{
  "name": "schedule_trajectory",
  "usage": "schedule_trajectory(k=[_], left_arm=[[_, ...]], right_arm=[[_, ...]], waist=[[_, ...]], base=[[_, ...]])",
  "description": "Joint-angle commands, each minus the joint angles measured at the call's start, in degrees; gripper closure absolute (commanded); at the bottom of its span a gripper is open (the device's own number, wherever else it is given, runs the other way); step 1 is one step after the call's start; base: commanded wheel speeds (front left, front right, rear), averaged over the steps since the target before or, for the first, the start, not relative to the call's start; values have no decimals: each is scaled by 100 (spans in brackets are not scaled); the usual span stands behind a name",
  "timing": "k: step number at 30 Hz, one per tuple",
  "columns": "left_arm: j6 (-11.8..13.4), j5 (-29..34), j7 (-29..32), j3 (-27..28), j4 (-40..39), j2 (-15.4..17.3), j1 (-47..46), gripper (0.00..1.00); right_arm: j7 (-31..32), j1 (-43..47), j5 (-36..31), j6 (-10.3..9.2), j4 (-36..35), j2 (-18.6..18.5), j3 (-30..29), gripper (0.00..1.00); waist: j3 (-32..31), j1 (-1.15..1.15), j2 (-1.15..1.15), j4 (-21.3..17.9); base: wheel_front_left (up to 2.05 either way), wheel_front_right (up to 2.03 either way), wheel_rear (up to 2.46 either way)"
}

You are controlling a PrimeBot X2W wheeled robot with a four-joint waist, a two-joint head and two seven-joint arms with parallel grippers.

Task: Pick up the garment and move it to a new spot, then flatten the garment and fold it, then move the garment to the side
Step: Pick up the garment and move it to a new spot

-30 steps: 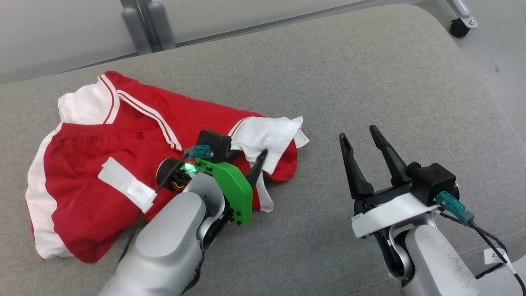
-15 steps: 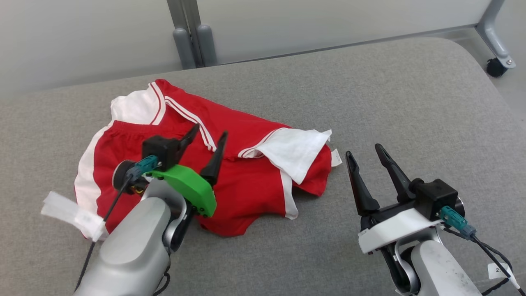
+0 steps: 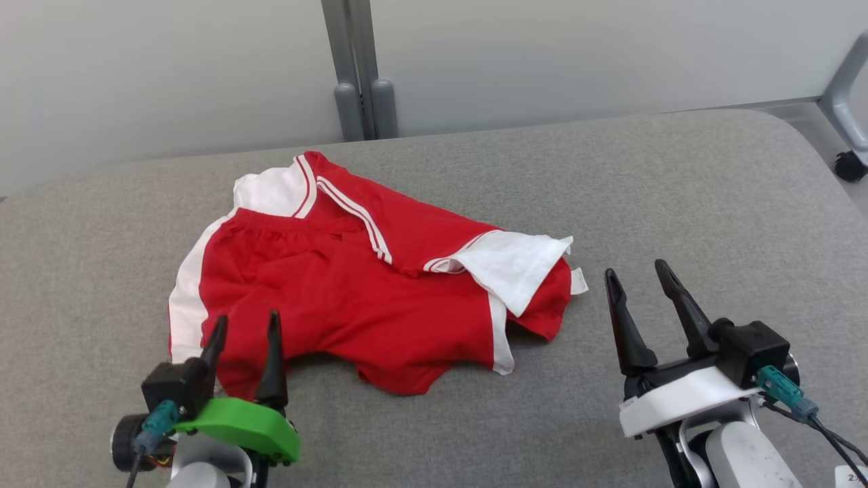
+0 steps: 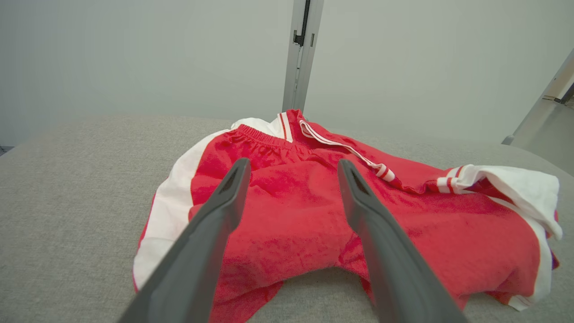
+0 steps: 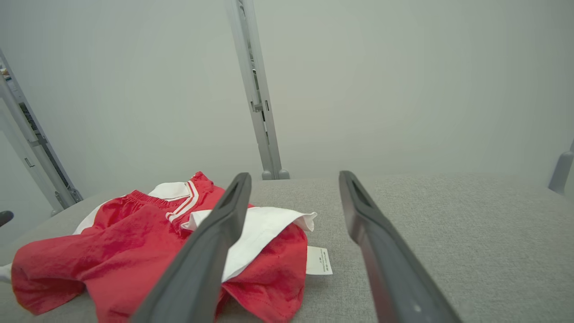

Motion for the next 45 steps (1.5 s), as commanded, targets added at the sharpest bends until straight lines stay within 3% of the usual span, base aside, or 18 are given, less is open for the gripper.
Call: schedule_trajectory(k=[1, 6, 12, 16, 20, 24, 25, 26, 27, 32, 35, 41, 45], left_arm=[[-35, 74, -17, -37, -24, 4, 88, 0], [-110, 38, 397, -160, -5, 86, -122, 0], [-231, -107, 1630, -288, 185, 462, -591, 0], [-110, -303, 2295, -159, 519, 661, -893, 0], [-160, -598, 2938, -92, 1068, 669, -1126, 0], [-411, -693, 3137, -176, 1525, 588, -1312, 0], [-452, -675, 3020, -157, 1595, 583, -1379, 25], [-485, -662, 2937, -150, 1628, 563, -1421, 75], [-518, -641, 2830, -152, 1656, 543, -1450, 100], [-602, -583, 2444, -110, 1442, 574, -1481, 100], [-473, -492, 2364, -72, 857, 775, -1515, 100], [-109, -344, 2679, 263, -903, 1471, -1616, 100], [-6, -274, 3087, 488, -1543, 1976, -1886, 100]], right_arm=[[-16, 48, -49, 0, -6, -4, 13, 0], [-16, -95, -70, 0, -12, -20, 50, 0], [-16, -231, -78, 0, -35, -34, 113, 0], [-16, -347, -73, 0, -49, -20, 167, 0], [-17, -446, -49, 0, -23, 1, 220, 0], [-16, -537, -40, 0, -10, 15, 255, 0], [-16, -544, -42, 0, -14, 18, 250, 0], [-16, -546, -46, 0, -15, 22, 243, 0], [-16, -543, -53, 0, -19, 24, 224, 0], [-16, -423, -88, 0, 19, 35, 166, 0], [-17, -377, -106, 0, -24, 38, 143, 0], [-17, -277, -91, 0, -55, 46, 59, 0], [-17, -176, -84, 0, -32, 46, 79, 0]], waist=[[20, 0, 0, 23], [122, 0, 0, 64], [300, 0, 0, 10], [459, 0, 0, -70], [635, 0, 0, -144], [762, 0, 0, -192], [780, 0, 0, -194], [787, 0, 0, -190], [788, 0, 0, -177], [653, 0, 0, -57], [563, 0, 0, 85], [443, 0, 0, 403], [397, 0, 0, 699]], base=[[0, 0, 0], [0, 0, 0], [0, 0, 0], [0, 0, 0], [0, 0, 0], [0, 0, 0], [0, 0, 0], [0, 0, 0], [0, 0, 0], [0, 0, 0], [0, 0, 0], [0, 0, 0], [0, 0, 0]])
